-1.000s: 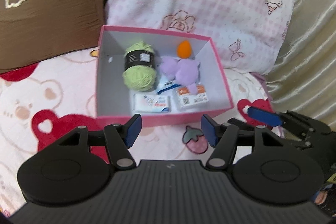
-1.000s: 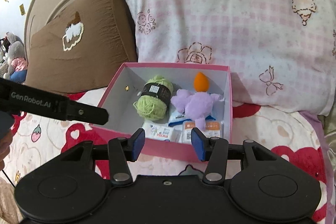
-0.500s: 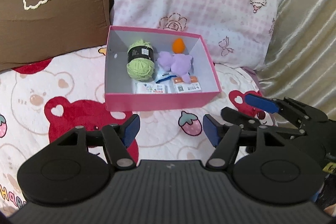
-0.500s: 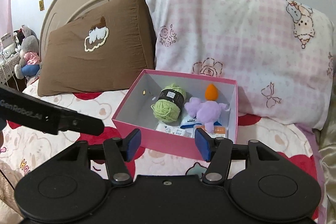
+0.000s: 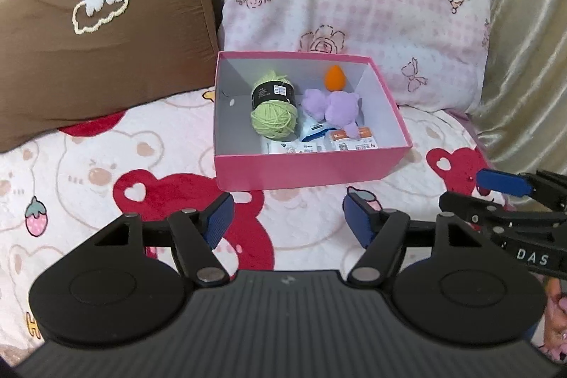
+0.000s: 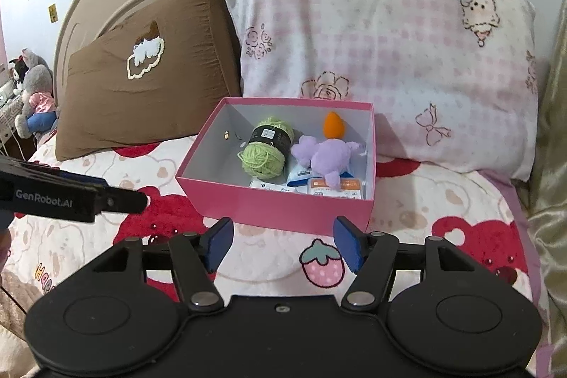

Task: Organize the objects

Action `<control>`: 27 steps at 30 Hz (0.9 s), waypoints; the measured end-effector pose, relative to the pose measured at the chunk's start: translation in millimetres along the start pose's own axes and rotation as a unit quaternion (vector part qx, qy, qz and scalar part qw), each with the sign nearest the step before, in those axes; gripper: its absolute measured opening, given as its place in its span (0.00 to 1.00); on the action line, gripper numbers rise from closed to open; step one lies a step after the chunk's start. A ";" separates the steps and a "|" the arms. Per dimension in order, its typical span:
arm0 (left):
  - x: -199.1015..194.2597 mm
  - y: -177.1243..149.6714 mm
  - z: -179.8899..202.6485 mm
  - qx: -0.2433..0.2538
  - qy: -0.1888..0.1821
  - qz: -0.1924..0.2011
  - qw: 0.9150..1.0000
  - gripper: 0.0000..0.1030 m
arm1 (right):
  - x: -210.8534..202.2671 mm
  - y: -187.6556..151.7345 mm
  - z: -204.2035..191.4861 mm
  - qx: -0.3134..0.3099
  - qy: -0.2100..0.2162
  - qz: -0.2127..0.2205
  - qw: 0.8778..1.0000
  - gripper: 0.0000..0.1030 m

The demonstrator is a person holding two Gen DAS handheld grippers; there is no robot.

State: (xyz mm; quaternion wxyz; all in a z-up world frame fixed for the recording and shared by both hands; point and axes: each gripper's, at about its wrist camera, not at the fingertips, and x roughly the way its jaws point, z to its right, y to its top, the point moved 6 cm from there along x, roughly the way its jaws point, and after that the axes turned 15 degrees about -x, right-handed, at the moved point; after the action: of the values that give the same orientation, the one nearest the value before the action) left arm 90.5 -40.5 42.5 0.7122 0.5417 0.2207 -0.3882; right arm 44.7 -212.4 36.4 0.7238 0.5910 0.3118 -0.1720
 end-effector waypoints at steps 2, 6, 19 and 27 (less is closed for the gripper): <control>-2.5 -1.1 -2.4 -0.005 0.001 0.002 1.000 0.66 | -0.6 -2.5 -0.4 0.003 -0.002 -0.002 1.000 0.67; -2.7 -6.4 -6.7 -0.002 0.021 0.004 1.000 0.67 | -1.1 -4.9 -4.0 0.004 -0.005 -0.005 1.000 0.68; -8.3 -34.0 -24.4 -0.018 0.038 -0.014 0.999 0.98 | -12.4 -16.5 -30.1 -0.028 -0.006 0.009 1.000 0.89; 0.0 -45.6 -34.1 -0.030 0.078 -0.046 0.995 1.00 | -13.8 -21.0 -33.7 -0.031 -0.044 -0.008 0.998 0.93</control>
State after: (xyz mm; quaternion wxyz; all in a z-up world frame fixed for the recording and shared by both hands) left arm 58.0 -13.4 4.4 0.6897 0.5383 0.3119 -0.3704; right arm 13.0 -186.7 26.1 0.7538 0.5575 0.2890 -0.1936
